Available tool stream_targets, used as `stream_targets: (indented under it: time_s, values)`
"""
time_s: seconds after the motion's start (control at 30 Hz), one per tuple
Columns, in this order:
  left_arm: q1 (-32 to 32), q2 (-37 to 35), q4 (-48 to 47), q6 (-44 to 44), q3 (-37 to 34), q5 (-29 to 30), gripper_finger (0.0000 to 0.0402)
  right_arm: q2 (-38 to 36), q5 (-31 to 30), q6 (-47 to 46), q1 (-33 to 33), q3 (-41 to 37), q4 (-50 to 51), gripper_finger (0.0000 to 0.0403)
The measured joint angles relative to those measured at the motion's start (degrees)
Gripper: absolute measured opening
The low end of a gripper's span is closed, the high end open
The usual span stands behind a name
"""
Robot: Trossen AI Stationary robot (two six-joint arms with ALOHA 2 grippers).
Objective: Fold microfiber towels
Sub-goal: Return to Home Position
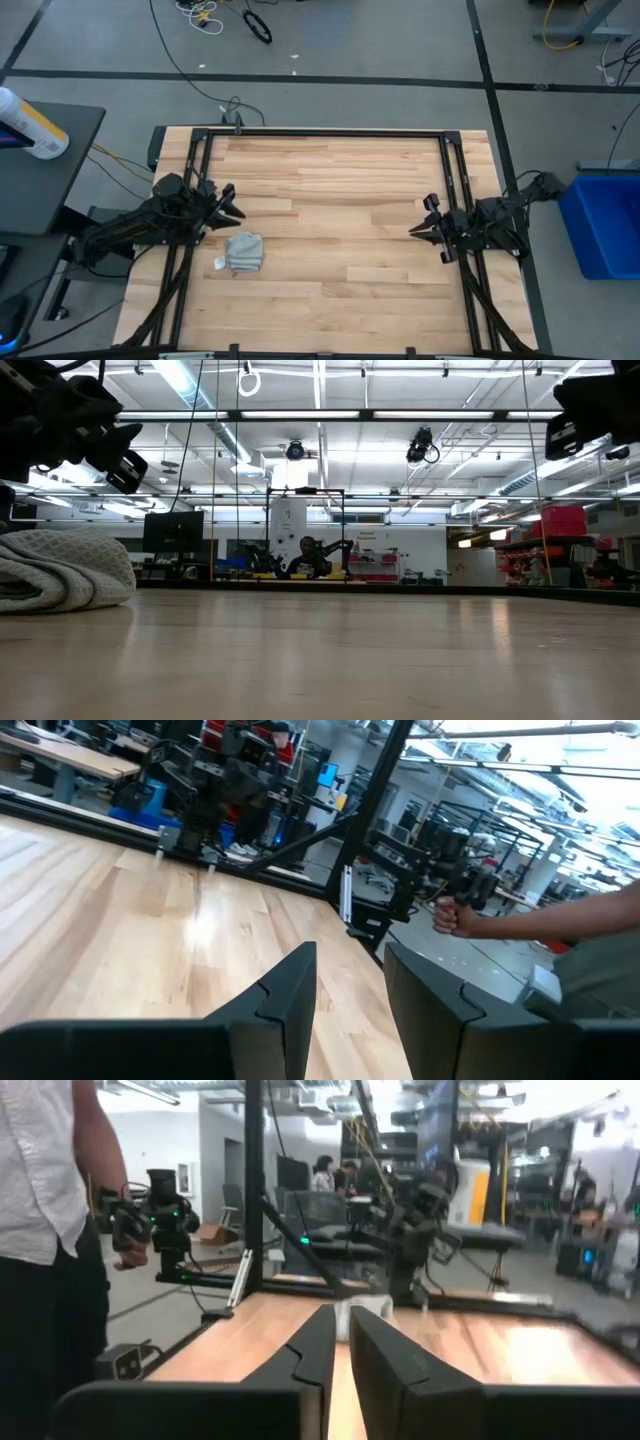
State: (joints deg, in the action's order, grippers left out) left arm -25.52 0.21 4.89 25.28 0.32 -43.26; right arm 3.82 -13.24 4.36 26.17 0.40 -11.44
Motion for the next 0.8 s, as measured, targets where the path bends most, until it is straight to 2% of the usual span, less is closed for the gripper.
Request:
stream_targets:
  time_s: [0.2,0.3,0.37,0.53,0.67,0.8]
  values:
    - [-0.04,0.0,-0.04,0.46,0.0,-1.51,0.0128,-3.39,0.0,-4.15,-0.11,0.0,5.51,0.0042]
    - [-0.02,0.0,0.58,2.59,0.0,-0.08,0.0128,-3.3,-0.01,-2.67,-0.04,0.0,5.55,0.0054]
    - [0.07,0.0,4.19,4.64,0.0,1.46,0.0128,-3.24,-0.22,-2.56,-0.06,-0.01,5.56,0.0064]
    - [1.51,0.0,12.9,8.49,0.0,10.94,0.0128,-3.24,-0.67,-2.41,-0.11,-0.02,5.68,0.0089]
    - [3.94,0.0,8.78,8.3,0.0,17.08,0.0128,-3.24,-0.67,-2.42,-0.11,-0.02,5.9,0.0114]
    - [7.73,0.02,5.77,6.69,0.02,25.66,0.0128,-3.24,-0.67,-2.43,-0.11,-0.02,5.9,0.0137]
